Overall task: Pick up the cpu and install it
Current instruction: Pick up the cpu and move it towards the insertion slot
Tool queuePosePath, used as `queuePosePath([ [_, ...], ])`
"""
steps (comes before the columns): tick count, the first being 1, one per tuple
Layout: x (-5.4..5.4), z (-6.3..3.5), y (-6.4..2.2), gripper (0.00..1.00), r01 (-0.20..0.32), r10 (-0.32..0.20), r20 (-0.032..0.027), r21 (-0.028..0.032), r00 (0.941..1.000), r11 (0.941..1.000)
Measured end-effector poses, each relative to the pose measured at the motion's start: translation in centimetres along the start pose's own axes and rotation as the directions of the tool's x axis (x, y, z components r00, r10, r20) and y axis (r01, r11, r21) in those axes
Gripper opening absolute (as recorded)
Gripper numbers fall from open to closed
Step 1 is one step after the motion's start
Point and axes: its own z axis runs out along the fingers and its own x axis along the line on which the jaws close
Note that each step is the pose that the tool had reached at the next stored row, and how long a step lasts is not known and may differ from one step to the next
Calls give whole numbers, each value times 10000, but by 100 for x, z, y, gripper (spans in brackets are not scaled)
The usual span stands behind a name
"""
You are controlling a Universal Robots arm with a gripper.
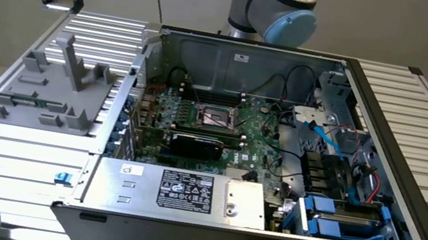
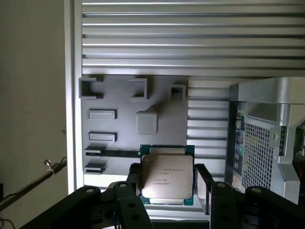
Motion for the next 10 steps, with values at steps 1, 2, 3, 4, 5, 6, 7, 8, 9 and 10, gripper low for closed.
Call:
queuePosePath([
  [1, -43, -3, -2, 55, 1, -1, -2, 0, 10000, 10000],
  [2, -87, -6, -4, 55, 1, -1, -4, 0, 10000, 10000],
  [3, -130, -9, -6, 55, 2, -2, -6, 0, 10000, 10000],
  [4, -174, -11, -7, 55, 2, -2, -8, 0, 10000, 10000],
  [5, -218, -14, -9, 55, 1, -1, -10, 0, 10000, 10000],
  [6, -264, -16, -11, 55, 0, 0, -12, 0, 10000, 10000],
  [7, -309, -19, -13, 55, 1, -1, -14, 0, 10000, 10000],
  [8, -354, -22, -16, 55, 1, -1, -16, 0, 10000, 10000],
  [9, -402, -24, -20, 55, 2, -2, -16, 0, 10000, 10000],
  [10, -447, -26, -23, 55, 2, -2, -16, 0, 10000, 10000],
])
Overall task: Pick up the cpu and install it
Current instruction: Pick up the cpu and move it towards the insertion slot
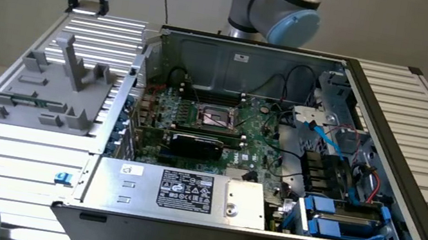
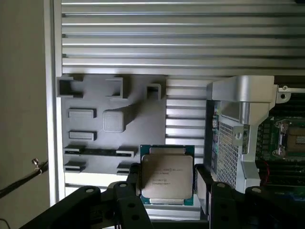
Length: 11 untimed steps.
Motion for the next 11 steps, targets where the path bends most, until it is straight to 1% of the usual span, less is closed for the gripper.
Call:
queuePosePath([
  [11, -493, -25, -37, 55, -1, 1, 0, -3, 10000, 10000],
])
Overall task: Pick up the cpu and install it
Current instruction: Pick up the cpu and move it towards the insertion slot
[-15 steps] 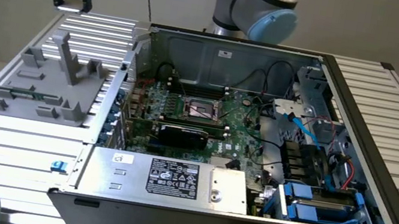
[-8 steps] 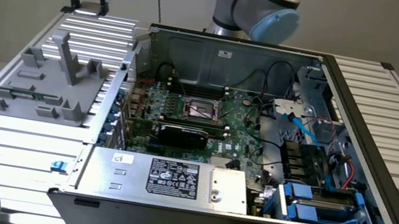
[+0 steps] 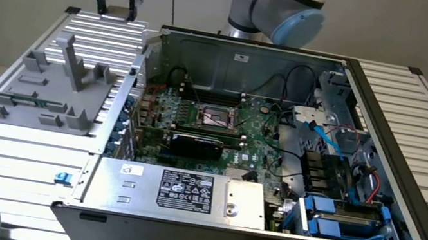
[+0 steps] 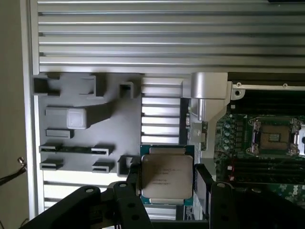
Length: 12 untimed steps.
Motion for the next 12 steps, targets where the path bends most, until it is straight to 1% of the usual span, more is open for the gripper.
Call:
queuePosePath([
  [6, -243, -12, -25, 55, 1, -1, 0, -11, 10000, 10000],
  [12, -458, -18, -44, 55, 2, -2, 0, -11, 10000, 10000],
])
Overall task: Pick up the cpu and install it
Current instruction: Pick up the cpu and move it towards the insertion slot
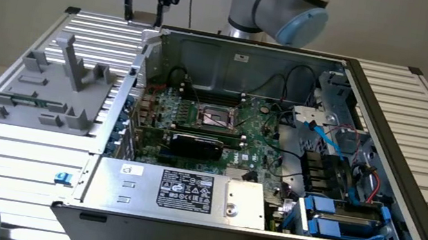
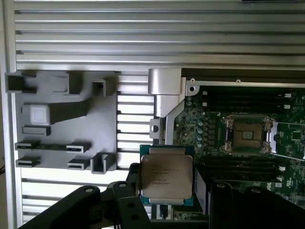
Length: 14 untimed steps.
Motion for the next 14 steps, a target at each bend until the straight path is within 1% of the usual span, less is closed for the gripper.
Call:
queuePosePath([
  [1, -59, 9, -5, 55, -1, 1, 0, -4, 10000, 10000],
  [4, -128, 27, -9, 55, 0, 0, -1, -5, 10000, 10000],
  [9, -290, 58, -18, 55, 0, 0, -1, -6, 10000, 10000],
  [14, -403, 113, -36, 55, 0, 0, 0, -20, 10000, 10000],
])
